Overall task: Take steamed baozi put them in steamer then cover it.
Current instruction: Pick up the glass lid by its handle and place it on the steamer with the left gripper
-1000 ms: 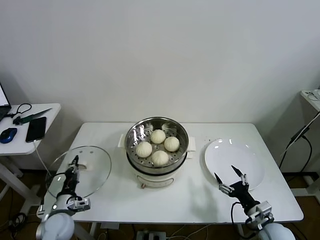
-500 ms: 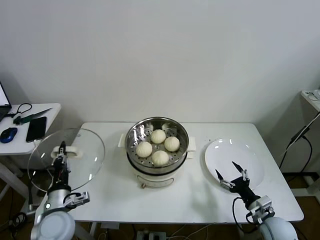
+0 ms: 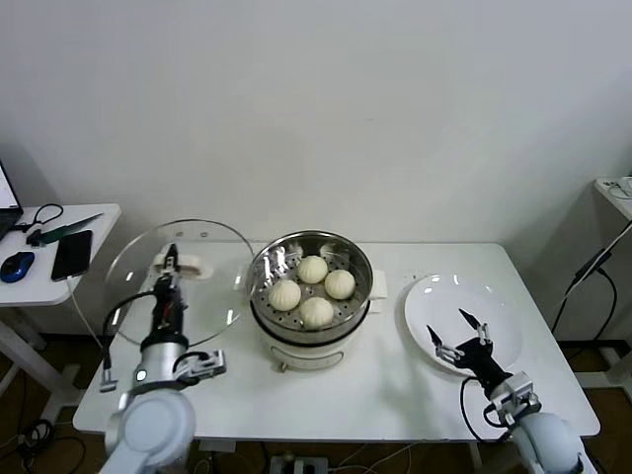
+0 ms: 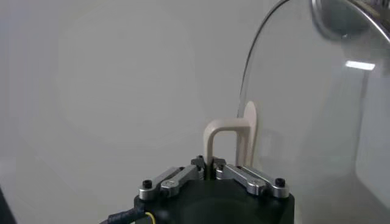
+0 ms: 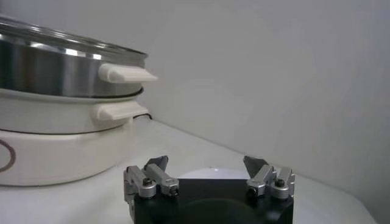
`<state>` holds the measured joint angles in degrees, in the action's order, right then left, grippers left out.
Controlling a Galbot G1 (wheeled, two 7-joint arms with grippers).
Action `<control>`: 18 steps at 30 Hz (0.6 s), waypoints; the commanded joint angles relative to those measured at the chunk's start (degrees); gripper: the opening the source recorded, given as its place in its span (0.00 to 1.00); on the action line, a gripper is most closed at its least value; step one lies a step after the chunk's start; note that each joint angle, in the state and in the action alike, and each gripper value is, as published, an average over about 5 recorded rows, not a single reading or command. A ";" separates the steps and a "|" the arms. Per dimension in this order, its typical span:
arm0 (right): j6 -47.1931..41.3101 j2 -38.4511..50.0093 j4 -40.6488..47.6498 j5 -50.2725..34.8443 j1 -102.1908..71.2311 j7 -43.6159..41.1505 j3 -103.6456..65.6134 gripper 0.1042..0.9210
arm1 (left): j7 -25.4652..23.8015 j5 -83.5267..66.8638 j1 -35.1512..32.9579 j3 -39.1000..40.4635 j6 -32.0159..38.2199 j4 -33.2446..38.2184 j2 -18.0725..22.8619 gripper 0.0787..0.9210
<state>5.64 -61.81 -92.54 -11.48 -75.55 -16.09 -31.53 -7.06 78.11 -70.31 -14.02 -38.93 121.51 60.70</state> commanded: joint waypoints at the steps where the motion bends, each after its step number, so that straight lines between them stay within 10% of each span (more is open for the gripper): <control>1: 0.08 0.37 1.13 0.27 1.36 0.11 -0.02 0.88 | -12.62 10.21 16.70 18.77 -6.07 -5.07 7.58 0.08; 18: 1.32 0.27 2.05 0.57 0.11 -0.42 -2.44 0.88 | -11.75 15.18 20.41 22.84 -6.07 -20.53 25.17 0.08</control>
<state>6.71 -61.59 -90.70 -10.98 -75.57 -16.41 -33.43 -16.99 89.81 -53.97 3.86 -42.24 109.85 75.95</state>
